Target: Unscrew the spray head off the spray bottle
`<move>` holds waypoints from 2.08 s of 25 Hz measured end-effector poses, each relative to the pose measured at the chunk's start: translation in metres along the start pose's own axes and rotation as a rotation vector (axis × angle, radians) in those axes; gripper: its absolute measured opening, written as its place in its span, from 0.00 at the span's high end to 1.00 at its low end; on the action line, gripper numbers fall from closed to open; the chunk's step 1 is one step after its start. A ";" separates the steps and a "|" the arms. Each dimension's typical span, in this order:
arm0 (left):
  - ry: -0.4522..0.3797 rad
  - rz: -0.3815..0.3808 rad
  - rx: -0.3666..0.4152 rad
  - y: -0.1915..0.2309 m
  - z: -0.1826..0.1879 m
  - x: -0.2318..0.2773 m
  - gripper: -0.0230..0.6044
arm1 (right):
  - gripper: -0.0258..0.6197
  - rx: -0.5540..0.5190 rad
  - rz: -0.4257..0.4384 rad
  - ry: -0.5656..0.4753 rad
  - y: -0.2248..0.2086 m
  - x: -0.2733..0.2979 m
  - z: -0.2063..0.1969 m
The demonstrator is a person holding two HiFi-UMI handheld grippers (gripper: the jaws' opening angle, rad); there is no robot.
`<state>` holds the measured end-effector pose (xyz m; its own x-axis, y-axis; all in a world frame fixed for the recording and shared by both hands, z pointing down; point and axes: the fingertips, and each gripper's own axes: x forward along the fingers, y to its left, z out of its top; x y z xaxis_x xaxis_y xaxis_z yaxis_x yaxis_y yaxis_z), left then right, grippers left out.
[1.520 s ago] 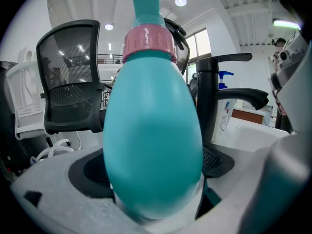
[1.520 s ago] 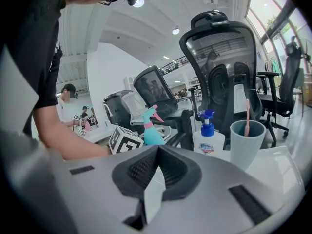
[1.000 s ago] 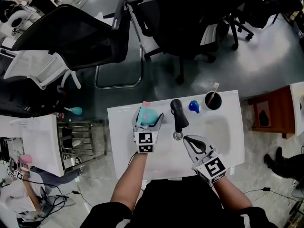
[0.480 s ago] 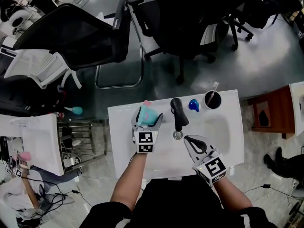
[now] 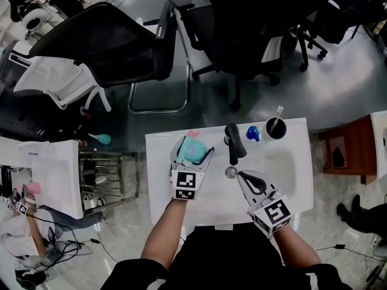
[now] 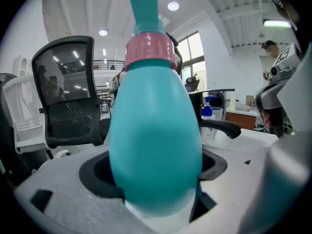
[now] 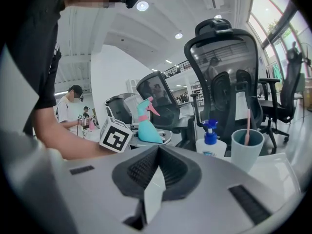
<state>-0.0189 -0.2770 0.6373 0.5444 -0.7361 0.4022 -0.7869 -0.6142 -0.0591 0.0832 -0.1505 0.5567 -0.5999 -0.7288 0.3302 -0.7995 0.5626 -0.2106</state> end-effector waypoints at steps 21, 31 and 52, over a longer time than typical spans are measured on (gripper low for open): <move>-0.061 -0.178 0.101 -0.059 0.079 -0.068 0.27 | 0.83 -0.269 0.244 -0.185 0.076 -0.015 0.108; -0.062 -0.213 0.132 -0.080 0.088 -0.078 0.27 | 0.73 -0.366 0.263 -0.206 0.105 -0.005 0.132; -0.055 -0.293 0.147 -0.102 0.092 -0.092 0.27 | 0.74 -0.403 0.284 -0.235 0.120 -0.003 0.145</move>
<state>0.0381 -0.1724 0.5223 0.7595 -0.5336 0.3722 -0.5460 -0.8338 -0.0813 -0.0162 -0.1377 0.3966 -0.8186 -0.5676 0.0876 -0.5566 0.8217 0.1225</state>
